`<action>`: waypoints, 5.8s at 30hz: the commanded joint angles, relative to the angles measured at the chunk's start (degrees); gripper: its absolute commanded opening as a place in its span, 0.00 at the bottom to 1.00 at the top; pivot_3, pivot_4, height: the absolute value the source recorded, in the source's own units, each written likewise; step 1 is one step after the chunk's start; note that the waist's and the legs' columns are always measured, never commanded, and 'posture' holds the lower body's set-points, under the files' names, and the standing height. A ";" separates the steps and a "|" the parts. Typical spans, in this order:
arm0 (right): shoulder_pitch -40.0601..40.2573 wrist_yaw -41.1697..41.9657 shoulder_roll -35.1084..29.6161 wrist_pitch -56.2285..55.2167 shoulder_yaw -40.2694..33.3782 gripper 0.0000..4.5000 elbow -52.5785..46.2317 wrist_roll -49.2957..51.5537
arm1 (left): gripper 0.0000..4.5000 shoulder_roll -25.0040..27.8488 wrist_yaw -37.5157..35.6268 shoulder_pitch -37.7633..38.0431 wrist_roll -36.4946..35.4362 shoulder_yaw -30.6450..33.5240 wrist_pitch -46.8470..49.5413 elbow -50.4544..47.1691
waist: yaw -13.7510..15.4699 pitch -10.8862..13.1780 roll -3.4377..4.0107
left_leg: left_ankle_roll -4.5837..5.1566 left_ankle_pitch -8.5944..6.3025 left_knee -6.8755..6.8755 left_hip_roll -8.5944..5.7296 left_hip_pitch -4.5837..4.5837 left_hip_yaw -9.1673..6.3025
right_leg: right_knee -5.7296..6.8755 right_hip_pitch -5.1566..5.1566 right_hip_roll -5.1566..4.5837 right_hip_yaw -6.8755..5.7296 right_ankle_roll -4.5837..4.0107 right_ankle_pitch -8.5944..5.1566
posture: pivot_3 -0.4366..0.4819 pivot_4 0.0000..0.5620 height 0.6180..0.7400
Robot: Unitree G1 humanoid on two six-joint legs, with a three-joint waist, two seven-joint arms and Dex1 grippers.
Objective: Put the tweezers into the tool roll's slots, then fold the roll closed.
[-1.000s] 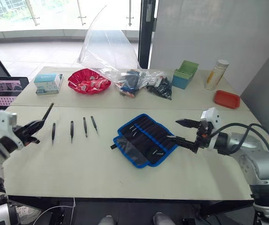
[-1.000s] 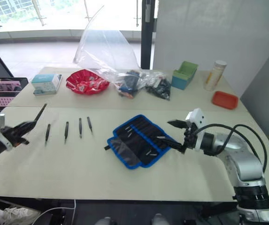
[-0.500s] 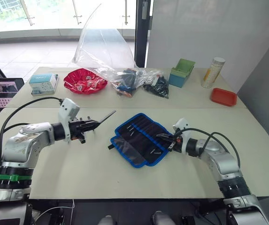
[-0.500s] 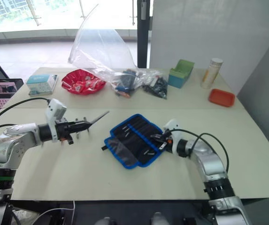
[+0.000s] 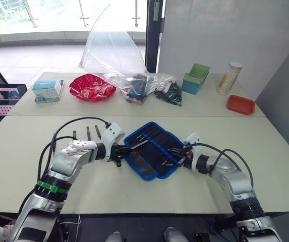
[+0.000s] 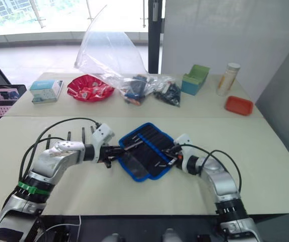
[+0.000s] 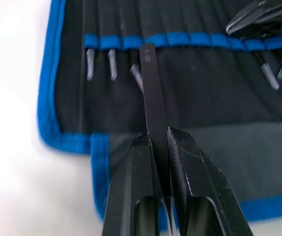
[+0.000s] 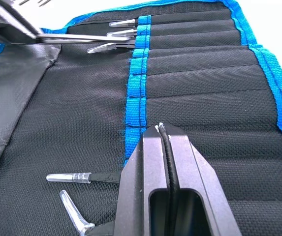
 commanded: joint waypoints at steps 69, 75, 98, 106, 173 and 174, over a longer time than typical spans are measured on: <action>5.92 -1.82 1.04 6.28 3.94 0.00 -1.94 -3.25 | 0.00 -18.96 -3.69 -25.78 22.48 -2.62 -34.75 54.81 | 0.80 -0.15 -0.04 | 0.05 -0.03 0.00 -0.14 1.17 -0.23 | -0.81 1.80 -0.02 -0.10 0.22 -0.10 | 0.48 0.27 0.99; 5.47 -2.24 1.09 5.94 3.88 0.00 -0.96 -3.13 | 0.42 -17.03 -8.59 -24.79 20.39 -0.31 -28.69 50.87 | 0.13 -0.15 -0.04 | 0.05 -0.03 -0.01 -0.12 1.16 -0.26 | -0.74 1.76 0.01 -0.10 0.24 -0.12 | 0.48 0.27 0.99; -0.16 -0.17 2.54 4.65 -2.66 0.00 -6.95 5.42 | 0.85 -2.51 -15.58 -4.85 7.79 9.36 -17.90 14.43 | 0.30 -0.03 0.07 | 0.04 -0.02 -0.03 -0.16 0.17 -0.28 | -0.54 0.64 -0.06 -0.07 0.18 -0.05 | 0.48 0.27 0.99; 0.42 0.08 0.46 4.11 -2.01 0.00 -5.75 3.45 | 0.85 -5.40 -13.65 -5.82 9.27 6.25 -19.55 14.84 | 0.26 -0.03 0.07 | 0.04 -0.02 -0.03 -0.16 0.17 -0.26 | -0.55 0.65 -0.06 -0.07 0.18 -0.05 | 0.48 0.27 0.99; 4.74 -4.36 -0.48 0.39 0.06 0.00 -1.16 -1.87 | 0.62 -12.72 -9.69 -15.72 14.25 5.09 -22.48 28.30 | 0.16 -0.05 0.04 | 0.05 -0.02 0.02 -0.19 0.39 -0.27 | -0.54 0.92 -0.05 -0.06 0.19 -0.05 | 0.48 0.27 0.99; 4.50 -4.08 -0.88 -1.12 0.02 0.00 -0.80 -2.26 | 0.71 -11.26 -9.05 -14.69 13.75 6.17 -21.30 25.96 | 0.17 -0.05 0.04 | 0.05 -0.02 0.02 -0.18 0.40 -0.27 | -0.52 0.90 -0.05 -0.06 0.19 -0.05 | 0.48 0.27 0.99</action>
